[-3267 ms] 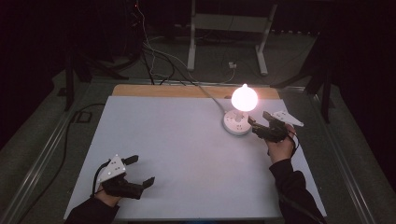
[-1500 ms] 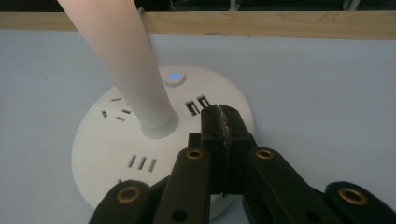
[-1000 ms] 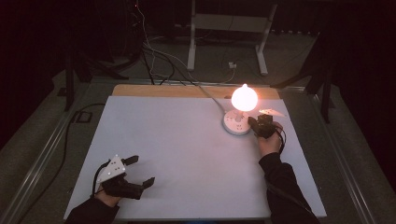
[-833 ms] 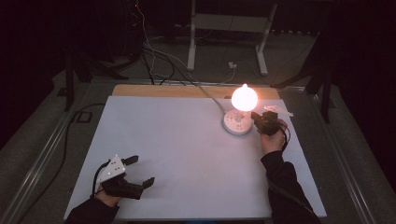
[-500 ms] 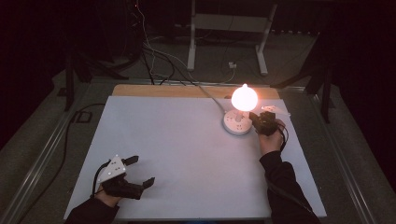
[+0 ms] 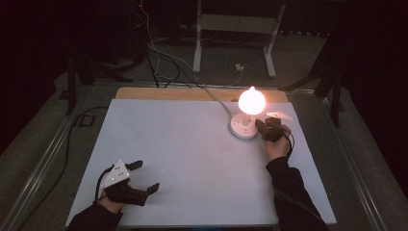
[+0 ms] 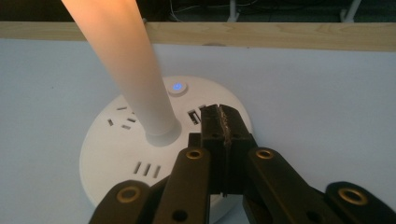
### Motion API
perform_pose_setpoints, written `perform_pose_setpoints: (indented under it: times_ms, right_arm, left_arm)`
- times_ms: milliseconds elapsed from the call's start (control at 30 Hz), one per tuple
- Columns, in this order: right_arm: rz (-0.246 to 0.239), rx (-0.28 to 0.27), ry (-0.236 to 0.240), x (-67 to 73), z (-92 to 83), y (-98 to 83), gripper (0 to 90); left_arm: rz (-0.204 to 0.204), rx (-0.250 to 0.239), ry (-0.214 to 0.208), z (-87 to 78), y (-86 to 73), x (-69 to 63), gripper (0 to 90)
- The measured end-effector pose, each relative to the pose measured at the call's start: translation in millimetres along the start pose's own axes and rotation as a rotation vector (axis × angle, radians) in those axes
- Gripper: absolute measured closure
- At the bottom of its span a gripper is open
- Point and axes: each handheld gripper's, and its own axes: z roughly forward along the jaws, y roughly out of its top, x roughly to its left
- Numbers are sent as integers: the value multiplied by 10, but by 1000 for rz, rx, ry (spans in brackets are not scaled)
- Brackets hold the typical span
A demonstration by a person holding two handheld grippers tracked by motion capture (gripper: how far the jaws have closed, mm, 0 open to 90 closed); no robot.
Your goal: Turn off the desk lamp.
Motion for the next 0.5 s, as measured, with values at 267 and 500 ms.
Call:
perform_pose_setpoints:
  times_ms: [267,500]
  right_arm:
    - [-14,16,-4,8,26,-26,900]
    - [-23,24,-8,3,41,-35,900]
  left_arm:
    - [0,-2,1,-4,3,-3,4]
    - [-1,-7,-1,-6,3,-1,4]
